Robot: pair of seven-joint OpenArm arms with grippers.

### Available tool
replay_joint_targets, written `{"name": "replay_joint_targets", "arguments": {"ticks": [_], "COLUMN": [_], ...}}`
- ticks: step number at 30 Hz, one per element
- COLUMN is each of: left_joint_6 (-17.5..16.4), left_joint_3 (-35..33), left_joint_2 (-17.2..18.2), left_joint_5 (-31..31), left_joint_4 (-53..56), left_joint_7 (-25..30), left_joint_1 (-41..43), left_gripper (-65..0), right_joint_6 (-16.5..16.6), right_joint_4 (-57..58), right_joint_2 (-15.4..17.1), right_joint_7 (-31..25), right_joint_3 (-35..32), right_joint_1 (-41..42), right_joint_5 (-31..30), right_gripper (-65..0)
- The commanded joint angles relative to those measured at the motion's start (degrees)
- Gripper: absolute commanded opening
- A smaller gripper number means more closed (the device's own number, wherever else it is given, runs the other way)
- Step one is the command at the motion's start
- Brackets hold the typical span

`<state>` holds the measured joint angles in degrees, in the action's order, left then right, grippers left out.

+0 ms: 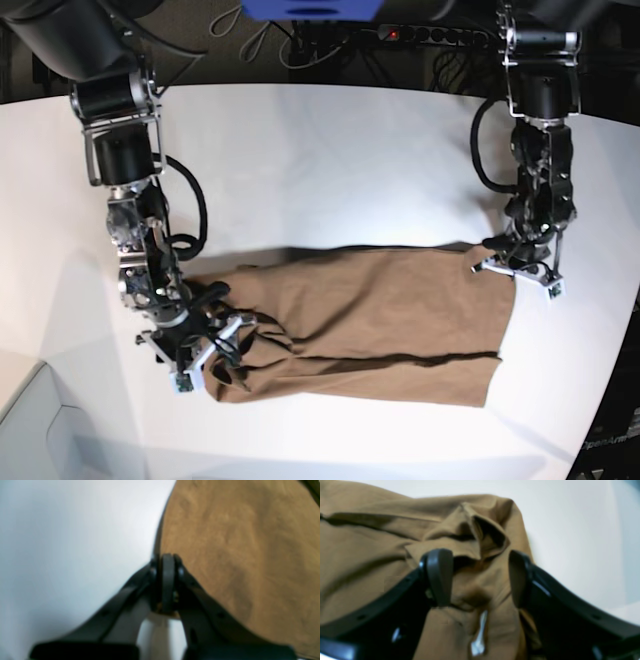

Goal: Layout the t-shirt on the table in an organized manner, then fold the t-shirt properly
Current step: 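Grasp the shirt edges again with both grippers, then drag the shirt edge with the right gripper away from the left gripper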

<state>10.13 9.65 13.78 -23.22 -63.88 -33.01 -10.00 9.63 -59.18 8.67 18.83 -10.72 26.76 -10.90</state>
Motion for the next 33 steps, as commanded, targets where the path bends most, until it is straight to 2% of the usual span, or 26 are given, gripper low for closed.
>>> {"name": "replay_joint_targets", "arguments": {"ticks": [1,8,16,17,19,23,24,33], "left_joint_6": [1.4,1.4,1.4,1.4,1.4,1.4,1.4,1.4], "left_joint_3": [0.0,0.0,0.0,0.0,0.0,0.1,0.1,0.1], "left_joint_2": [0.2,0.4,3.1,3.1,3.2,5.5,5.7,10.1], "left_joint_5": [0.5,0.5,0.2,0.1,0.3,0.0,0.0,0.0], "left_joint_4": [0.6,0.6,0.6,0.6,0.6,-1.0,-2.0,-17.8], "left_joint_7": [-4.8,-5.3,-4.8,-5.0,-4.8,-5.3,-5.3,-5.4], "left_joint_1": [0.9,1.1,2.6,2.9,3.8,4.8,6.0,15.9], "left_gripper": [-65.0,-65.0,-65.0,-65.0,-65.0,-65.0,-65.0,-65.0], "right_joint_6": [0.1,0.2,0.2,0.2,0.2,0.2,0.2,0.1], "right_joint_4": [0.6,11.1,24.8,26.8,29.8,28.9,27.3,2.2], "right_joint_2": [0.2,-1.6,-5.4,-5.5,-6.4,-7.0,-7.0,-7.4], "right_joint_7": [-2.6,-11.4,-19.8,-21.2,-23.8,-26.0,-25.7,-21.7], "right_joint_3": [0.1,0.1,0.0,0.0,0.0,0.2,0.4,0.1], "right_joint_1": [2.8,6.5,11.3,11.9,12.8,12.5,12.2,1.9], "right_joint_5": [0.0,0.0,0.0,0.0,0.0,0.0,0.0,0.0], "right_gripper": [-26.9,-25.4,-26.2,-27.8,-35.7,-61.2,-65.0,-65.0]}}
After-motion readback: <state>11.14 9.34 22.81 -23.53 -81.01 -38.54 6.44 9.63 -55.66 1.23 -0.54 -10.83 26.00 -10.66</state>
